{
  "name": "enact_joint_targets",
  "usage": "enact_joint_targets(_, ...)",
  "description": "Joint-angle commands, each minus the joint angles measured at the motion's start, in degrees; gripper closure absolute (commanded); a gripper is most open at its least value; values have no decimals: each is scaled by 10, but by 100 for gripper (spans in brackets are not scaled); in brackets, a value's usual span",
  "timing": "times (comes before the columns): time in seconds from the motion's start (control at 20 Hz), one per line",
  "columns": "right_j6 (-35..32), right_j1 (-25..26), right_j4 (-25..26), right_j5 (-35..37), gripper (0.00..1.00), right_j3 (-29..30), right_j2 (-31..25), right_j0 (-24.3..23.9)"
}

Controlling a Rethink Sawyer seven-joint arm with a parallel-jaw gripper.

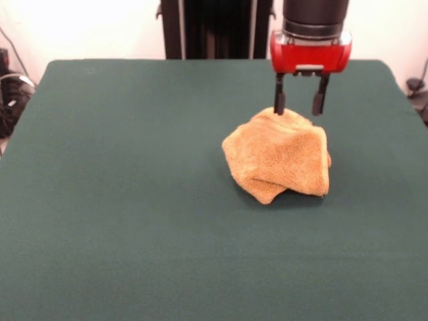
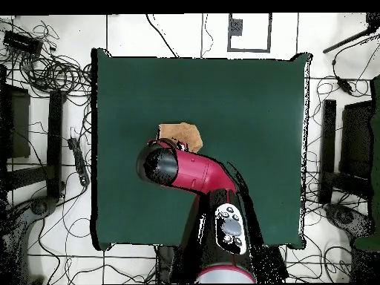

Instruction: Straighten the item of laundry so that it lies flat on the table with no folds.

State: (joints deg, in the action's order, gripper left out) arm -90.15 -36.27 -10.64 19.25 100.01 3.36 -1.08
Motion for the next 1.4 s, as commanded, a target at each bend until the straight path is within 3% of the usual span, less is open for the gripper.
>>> enact_joint_targets(0.05, -117, 7, -34, 83, 0, -15, -61, 26)
enact_joint_targets(0.8, -120, 50, -25, 70, 0, -56, -30, 52)
enact_joint_targets(1.4, -135, 91, -9, 43, 0, -80, 21, 103)
